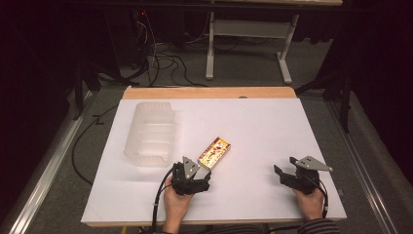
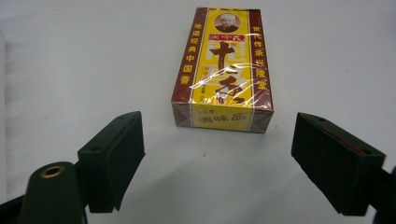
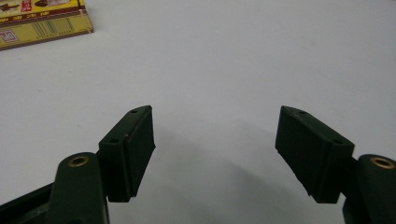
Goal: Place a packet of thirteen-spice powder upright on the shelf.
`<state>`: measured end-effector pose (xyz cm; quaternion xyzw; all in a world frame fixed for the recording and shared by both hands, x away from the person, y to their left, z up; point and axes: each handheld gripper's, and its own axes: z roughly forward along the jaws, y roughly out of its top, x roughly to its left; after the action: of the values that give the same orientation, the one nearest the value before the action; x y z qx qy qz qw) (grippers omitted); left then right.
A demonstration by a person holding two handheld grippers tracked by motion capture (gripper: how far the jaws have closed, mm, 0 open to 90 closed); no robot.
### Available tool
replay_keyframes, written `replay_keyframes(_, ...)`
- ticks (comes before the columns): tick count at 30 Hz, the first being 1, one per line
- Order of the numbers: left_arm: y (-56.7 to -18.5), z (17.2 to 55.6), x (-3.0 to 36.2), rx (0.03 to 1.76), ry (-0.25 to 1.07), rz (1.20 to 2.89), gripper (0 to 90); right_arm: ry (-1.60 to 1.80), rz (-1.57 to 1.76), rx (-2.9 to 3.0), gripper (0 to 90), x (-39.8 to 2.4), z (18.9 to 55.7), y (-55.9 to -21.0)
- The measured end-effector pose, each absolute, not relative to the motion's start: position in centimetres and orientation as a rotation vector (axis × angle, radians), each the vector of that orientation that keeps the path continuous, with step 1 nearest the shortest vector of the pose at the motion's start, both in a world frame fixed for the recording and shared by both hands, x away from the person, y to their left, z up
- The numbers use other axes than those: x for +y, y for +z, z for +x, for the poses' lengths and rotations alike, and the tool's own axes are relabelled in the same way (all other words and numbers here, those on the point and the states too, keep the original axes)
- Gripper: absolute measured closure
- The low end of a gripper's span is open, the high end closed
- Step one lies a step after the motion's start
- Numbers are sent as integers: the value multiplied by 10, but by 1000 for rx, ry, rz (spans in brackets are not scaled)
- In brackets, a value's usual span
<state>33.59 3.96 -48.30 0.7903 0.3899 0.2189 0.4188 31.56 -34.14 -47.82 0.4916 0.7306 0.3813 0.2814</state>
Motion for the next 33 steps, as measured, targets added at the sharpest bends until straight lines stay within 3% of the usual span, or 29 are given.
replay_keyframes(33, -475, 334, 38, 1007, 496, 1907, 172, 1008, 1314, 1966, 281, -340, 316, -478)
